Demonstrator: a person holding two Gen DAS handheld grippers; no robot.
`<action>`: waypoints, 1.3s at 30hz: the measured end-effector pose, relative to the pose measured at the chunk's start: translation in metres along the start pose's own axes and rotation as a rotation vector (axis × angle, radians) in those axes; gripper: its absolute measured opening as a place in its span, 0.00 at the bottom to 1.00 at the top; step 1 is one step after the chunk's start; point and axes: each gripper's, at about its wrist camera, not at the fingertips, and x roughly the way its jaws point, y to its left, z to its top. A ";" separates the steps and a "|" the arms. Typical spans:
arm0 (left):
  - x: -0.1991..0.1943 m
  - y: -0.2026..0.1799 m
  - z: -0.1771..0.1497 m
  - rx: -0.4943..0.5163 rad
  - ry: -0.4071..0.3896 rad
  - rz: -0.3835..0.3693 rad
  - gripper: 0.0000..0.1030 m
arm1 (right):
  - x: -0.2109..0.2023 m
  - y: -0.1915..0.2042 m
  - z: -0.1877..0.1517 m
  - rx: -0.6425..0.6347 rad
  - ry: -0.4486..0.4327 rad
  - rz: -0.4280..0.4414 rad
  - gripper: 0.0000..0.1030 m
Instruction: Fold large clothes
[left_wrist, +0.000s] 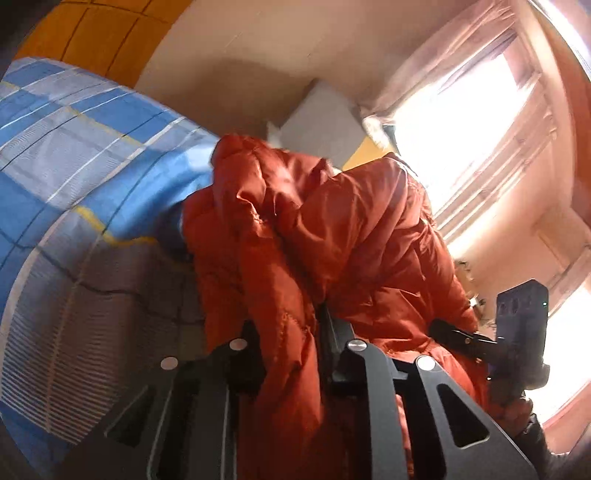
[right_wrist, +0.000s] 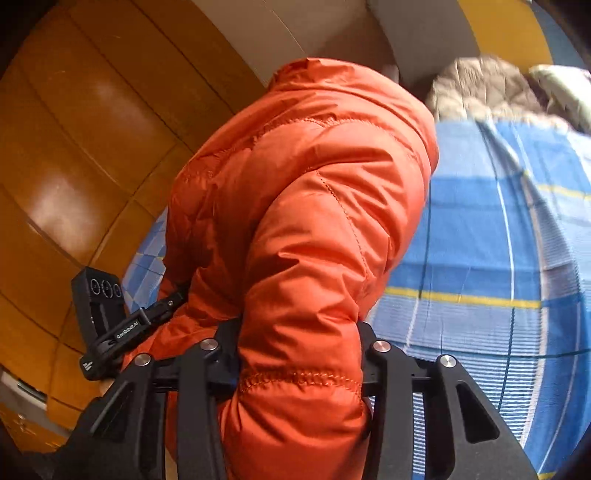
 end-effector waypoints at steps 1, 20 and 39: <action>0.002 -0.009 0.002 0.006 0.000 -0.021 0.17 | -0.010 0.000 0.001 -0.007 -0.013 -0.002 0.38; 0.198 -0.182 -0.042 0.322 0.319 0.001 0.18 | -0.149 -0.154 -0.043 0.135 -0.109 -0.368 0.49; 0.177 -0.207 -0.072 0.433 0.224 0.195 0.26 | -0.112 -0.052 -0.033 0.019 -0.241 -0.850 0.79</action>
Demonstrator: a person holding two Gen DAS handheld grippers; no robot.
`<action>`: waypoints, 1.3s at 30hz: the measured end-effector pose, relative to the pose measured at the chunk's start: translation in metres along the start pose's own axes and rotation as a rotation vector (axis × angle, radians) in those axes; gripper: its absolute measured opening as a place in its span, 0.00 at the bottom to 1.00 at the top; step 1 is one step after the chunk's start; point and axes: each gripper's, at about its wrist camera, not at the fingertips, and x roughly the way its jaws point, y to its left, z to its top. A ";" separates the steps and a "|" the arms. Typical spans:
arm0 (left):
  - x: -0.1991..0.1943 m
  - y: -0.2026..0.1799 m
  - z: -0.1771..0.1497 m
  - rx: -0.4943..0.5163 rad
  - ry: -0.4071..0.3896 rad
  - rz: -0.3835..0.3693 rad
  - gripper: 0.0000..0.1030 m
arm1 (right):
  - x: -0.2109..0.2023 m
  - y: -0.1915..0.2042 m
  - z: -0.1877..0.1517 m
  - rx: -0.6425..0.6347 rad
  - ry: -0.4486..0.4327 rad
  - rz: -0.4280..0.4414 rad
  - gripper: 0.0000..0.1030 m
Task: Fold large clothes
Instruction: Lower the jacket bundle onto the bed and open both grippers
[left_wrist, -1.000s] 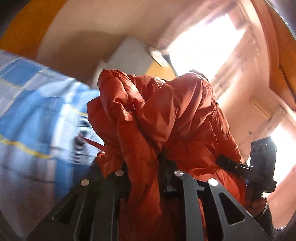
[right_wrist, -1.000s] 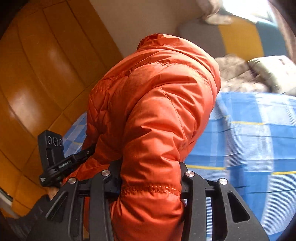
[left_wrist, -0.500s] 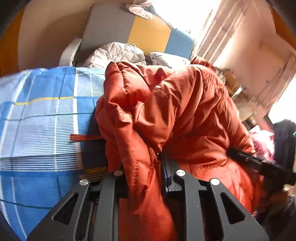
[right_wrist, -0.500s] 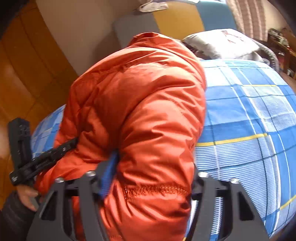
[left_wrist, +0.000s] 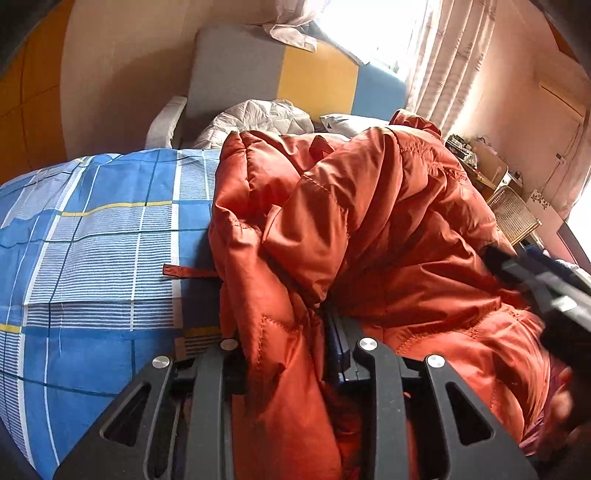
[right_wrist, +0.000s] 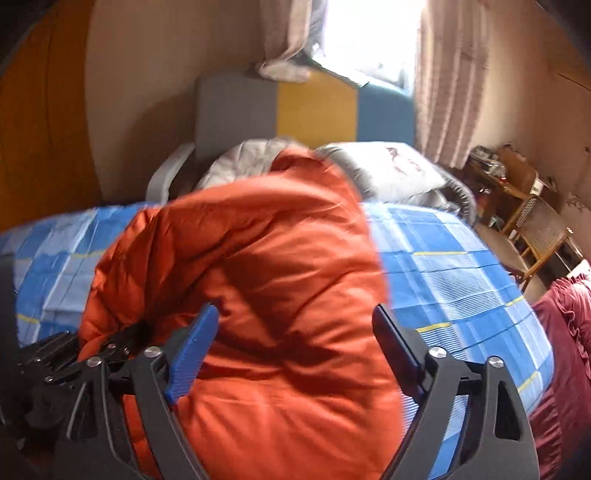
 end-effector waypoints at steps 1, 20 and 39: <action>0.001 0.000 -0.002 0.000 -0.001 0.006 0.27 | 0.010 0.005 -0.005 -0.015 0.034 -0.020 0.79; 0.004 -0.003 -0.010 -0.072 -0.036 0.096 0.47 | 0.030 0.020 -0.022 0.007 0.034 -0.065 0.79; -0.075 -0.013 -0.027 -0.052 -0.131 0.145 0.66 | -0.053 0.027 -0.046 -0.009 -0.032 -0.021 0.81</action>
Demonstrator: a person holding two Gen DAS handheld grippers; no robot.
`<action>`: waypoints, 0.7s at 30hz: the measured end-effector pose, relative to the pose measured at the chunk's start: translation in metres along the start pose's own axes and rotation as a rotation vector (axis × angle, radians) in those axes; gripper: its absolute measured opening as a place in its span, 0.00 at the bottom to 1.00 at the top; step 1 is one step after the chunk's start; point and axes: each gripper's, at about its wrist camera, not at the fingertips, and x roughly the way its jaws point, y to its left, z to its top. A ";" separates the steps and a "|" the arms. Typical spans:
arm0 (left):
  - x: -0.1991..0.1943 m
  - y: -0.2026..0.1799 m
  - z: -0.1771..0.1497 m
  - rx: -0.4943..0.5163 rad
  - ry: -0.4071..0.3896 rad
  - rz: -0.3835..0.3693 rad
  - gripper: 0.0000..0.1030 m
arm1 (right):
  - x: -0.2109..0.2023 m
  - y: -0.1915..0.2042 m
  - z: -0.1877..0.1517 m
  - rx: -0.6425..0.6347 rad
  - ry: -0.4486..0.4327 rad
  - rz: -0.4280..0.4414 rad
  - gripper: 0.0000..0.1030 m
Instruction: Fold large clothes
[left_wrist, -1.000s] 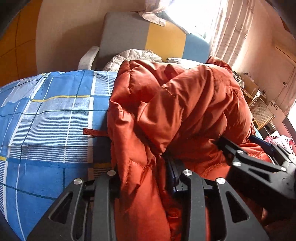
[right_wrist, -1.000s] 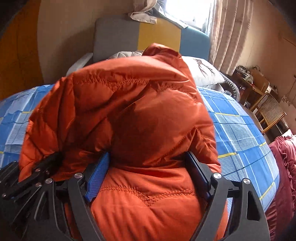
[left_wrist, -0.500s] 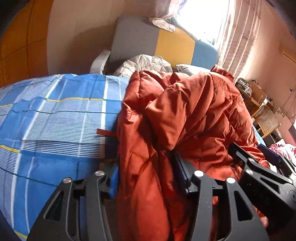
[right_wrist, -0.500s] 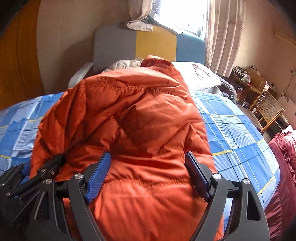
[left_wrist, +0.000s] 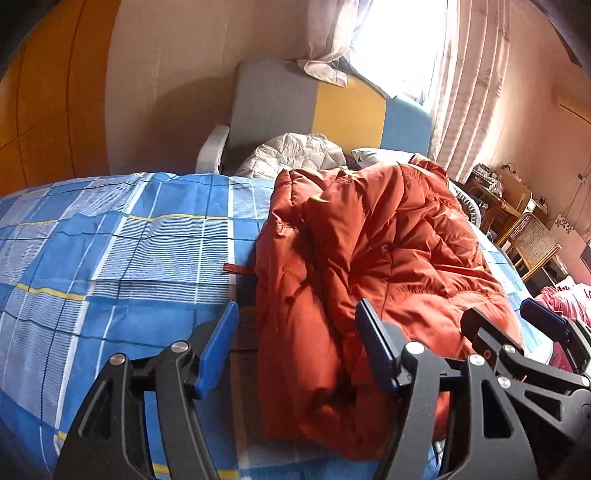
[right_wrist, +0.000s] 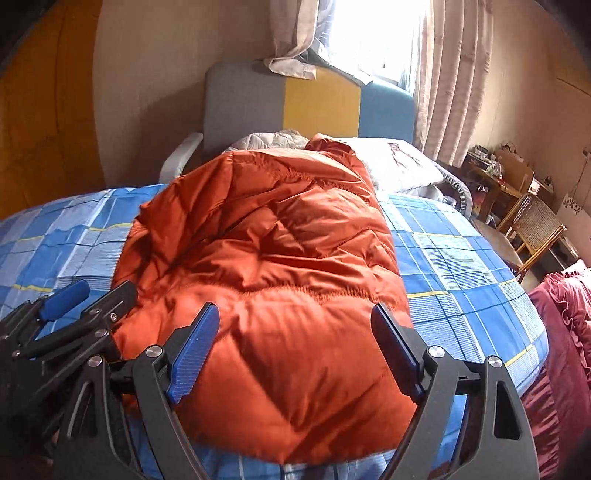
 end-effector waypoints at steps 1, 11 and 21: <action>-0.004 0.000 -0.001 0.002 -0.005 0.006 0.66 | -0.001 -0.001 -0.001 0.000 -0.001 -0.001 0.82; -0.031 0.005 -0.015 0.002 -0.042 0.028 0.80 | -0.022 -0.005 -0.011 0.017 -0.032 -0.008 0.90; -0.053 -0.007 -0.033 0.062 -0.058 0.068 0.97 | -0.031 -0.025 -0.030 0.079 -0.006 -0.034 0.96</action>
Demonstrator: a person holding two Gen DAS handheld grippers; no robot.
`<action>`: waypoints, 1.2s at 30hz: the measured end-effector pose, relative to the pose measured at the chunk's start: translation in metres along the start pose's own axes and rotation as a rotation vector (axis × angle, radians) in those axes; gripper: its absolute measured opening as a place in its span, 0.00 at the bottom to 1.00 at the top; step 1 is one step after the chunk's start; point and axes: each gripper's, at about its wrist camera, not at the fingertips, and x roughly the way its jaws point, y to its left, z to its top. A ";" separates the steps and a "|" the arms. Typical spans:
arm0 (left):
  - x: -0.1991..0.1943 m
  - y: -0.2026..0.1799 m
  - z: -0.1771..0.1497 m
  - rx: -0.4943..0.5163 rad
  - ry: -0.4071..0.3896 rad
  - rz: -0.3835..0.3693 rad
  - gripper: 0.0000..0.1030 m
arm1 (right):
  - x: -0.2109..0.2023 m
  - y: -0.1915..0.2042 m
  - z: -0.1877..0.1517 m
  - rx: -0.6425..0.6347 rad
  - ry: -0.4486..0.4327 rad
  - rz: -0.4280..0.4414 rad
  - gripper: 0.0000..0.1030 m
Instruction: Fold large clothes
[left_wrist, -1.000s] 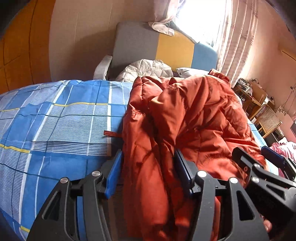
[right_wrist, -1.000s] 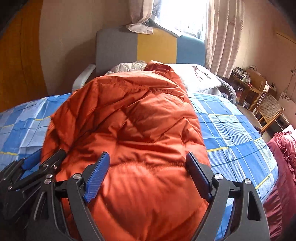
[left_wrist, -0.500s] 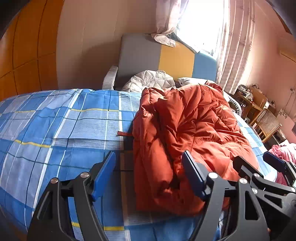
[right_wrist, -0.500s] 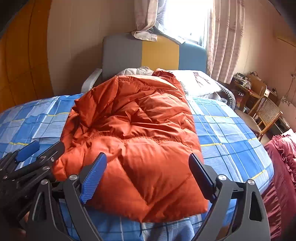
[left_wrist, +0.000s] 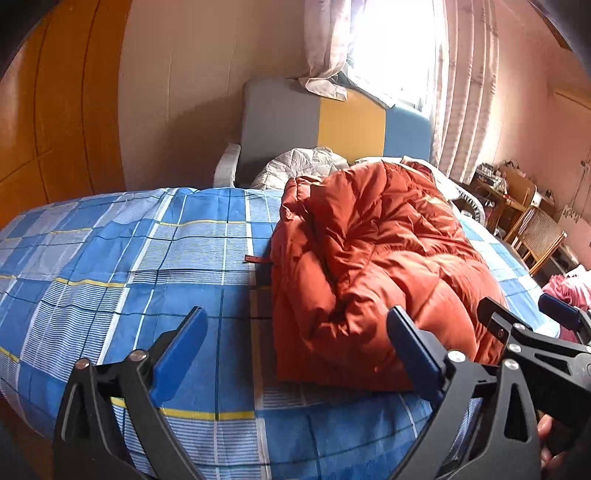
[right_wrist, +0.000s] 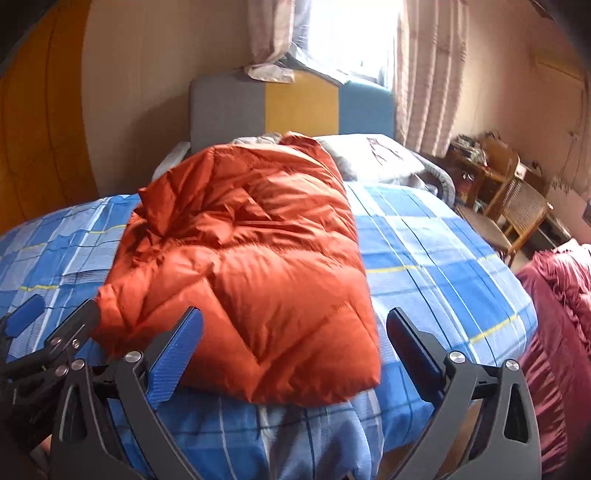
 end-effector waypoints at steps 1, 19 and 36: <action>-0.001 -0.002 -0.001 0.009 0.002 0.001 0.97 | -0.001 -0.002 -0.002 0.007 -0.001 -0.006 0.96; -0.013 -0.005 -0.011 0.024 0.011 0.030 0.98 | -0.011 -0.013 -0.013 0.031 0.004 -0.027 0.97; -0.030 -0.009 -0.010 0.037 -0.020 0.072 0.98 | -0.018 -0.015 -0.014 0.027 -0.016 -0.018 0.97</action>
